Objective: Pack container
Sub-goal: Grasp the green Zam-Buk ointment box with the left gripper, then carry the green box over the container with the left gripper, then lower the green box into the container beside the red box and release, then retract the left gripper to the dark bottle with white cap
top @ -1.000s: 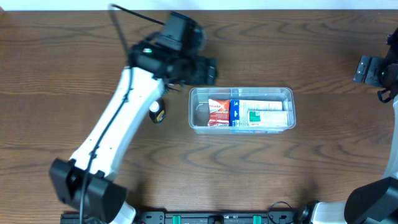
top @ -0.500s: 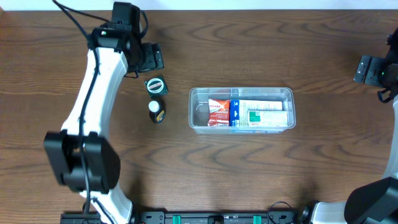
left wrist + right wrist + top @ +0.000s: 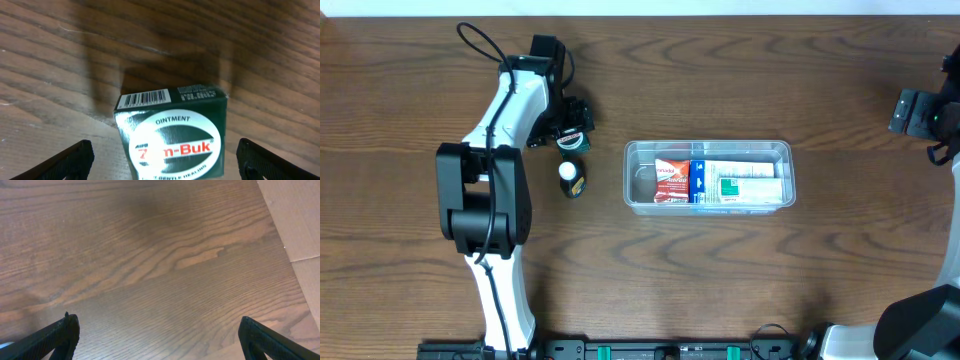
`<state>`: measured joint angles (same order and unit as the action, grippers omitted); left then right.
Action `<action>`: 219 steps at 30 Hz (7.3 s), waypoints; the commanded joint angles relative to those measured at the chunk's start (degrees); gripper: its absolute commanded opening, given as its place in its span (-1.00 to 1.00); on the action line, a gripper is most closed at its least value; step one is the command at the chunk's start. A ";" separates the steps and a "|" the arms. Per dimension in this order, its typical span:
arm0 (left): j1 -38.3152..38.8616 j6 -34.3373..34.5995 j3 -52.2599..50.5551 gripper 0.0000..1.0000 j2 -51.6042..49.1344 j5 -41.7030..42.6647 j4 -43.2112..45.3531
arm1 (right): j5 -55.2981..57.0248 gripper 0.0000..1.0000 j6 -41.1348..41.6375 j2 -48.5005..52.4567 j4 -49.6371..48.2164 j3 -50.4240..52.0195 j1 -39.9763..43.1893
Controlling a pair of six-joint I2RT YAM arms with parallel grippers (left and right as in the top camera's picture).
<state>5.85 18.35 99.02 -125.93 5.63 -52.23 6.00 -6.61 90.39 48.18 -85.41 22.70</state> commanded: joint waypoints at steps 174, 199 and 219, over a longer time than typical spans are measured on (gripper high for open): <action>36.61 8.22 -6.34 0.93 15.93 -9.46 3.08 | -0.02 0.99 0.79 0.37 0.68 -0.09 0.11; 4.22 -6.27 -10.16 0.96 33.94 -6.64 -16.09 | -0.02 0.99 0.79 0.37 0.70 -0.09 0.15; 2.84 -16.61 -10.84 0.96 17.97 0.92 -15.69 | 0.00 0.99 0.79 0.37 0.70 -0.09 0.15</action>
<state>8.78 3.18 88.58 -106.59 4.86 -67.66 6.00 -6.57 90.39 48.80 -85.41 22.70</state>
